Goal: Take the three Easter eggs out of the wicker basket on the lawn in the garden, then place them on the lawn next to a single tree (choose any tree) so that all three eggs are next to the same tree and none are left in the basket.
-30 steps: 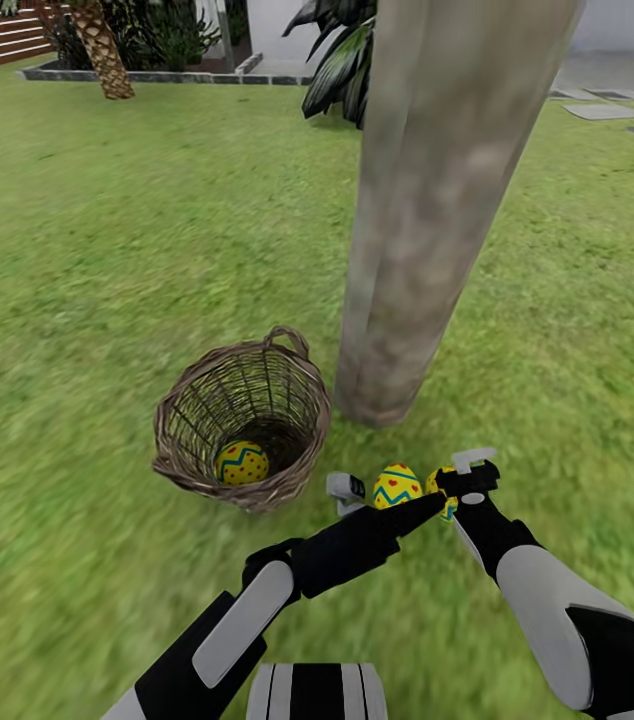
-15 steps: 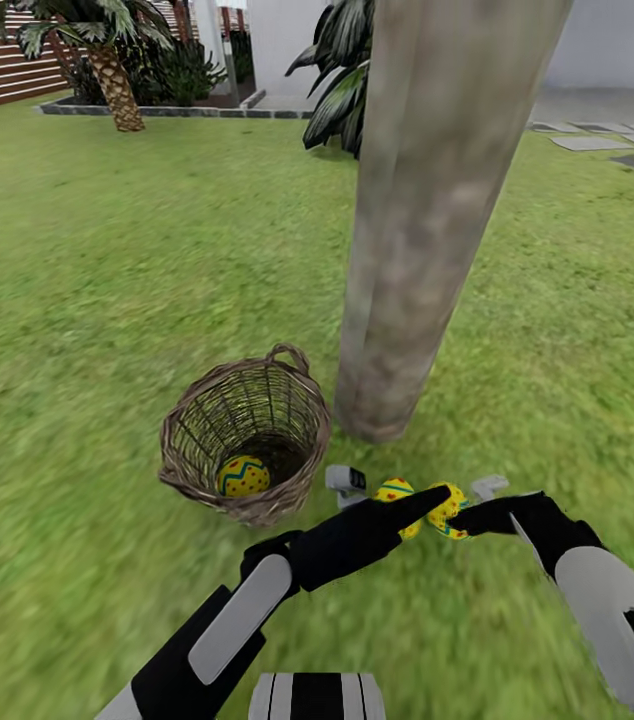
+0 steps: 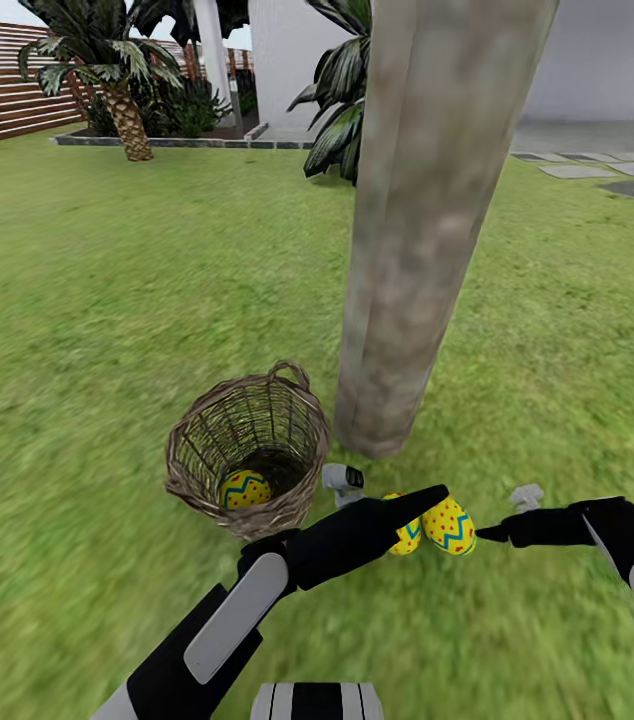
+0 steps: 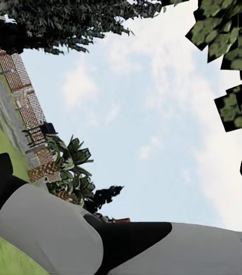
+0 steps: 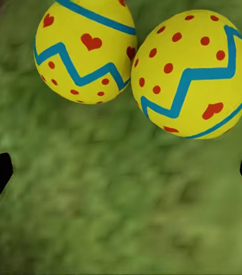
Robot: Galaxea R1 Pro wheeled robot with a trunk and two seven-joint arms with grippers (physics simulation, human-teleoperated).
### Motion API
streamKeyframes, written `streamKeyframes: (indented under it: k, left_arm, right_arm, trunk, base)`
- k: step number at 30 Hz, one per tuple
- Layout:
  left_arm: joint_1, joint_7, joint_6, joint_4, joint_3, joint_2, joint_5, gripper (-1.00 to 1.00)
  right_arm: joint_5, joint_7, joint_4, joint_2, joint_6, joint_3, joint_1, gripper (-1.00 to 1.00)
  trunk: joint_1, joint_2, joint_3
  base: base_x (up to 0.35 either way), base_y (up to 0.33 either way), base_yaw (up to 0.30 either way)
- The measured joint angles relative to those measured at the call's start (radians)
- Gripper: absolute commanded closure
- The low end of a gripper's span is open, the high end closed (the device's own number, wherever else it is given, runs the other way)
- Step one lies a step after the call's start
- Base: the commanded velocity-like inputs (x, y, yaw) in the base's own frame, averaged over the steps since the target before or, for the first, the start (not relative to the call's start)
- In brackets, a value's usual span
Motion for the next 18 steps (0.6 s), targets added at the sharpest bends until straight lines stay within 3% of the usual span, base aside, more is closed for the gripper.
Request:
streamKeyframes:
  k: [2, 4, 9, 18]
  left_arm:
    - [0.000, -0.001, 0.014, -0.007, 0.001, 0.012, 0.003, -1.00]
    - [0.000, -0.003, 0.095, -0.021, 0.007, 0.021, 0.005, -1.00]
    - [0.000, -0.002, 0.158, -0.026, 0.025, 0.021, 0.005, -1.00]
    - [0.000, -0.004, 0.168, -0.037, 0.047, 0.025, 0.005, -1.00]
  right_arm:
    - [0.000, 0.041, -0.001, -0.004, 0.000, -0.037, 0.000, -1.00]
    - [0.000, 0.063, 0.000, -0.006, -0.001, -0.061, 0.000, -1.00]
    - [-0.002, 0.083, 0.002, -0.006, -0.002, -0.069, 0.000, -1.00]
    - [-0.005, 0.177, 0.014, -0.001, -0.001, -0.070, 0.001, -1.00]
  trunk:
    - [-0.001, 0.000, 0.008]
    - [-0.002, 0.001, 0.015]
    - [-0.004, 0.002, 0.035]
    - [-0.008, 0.004, 0.070]
  base:
    - [0.000, 0.000, 0.000]
    - [0.000, 0.000, 0.000]
    - [0.000, 0.000, 0.000]
    - [0.000, 0.000, 0.000]
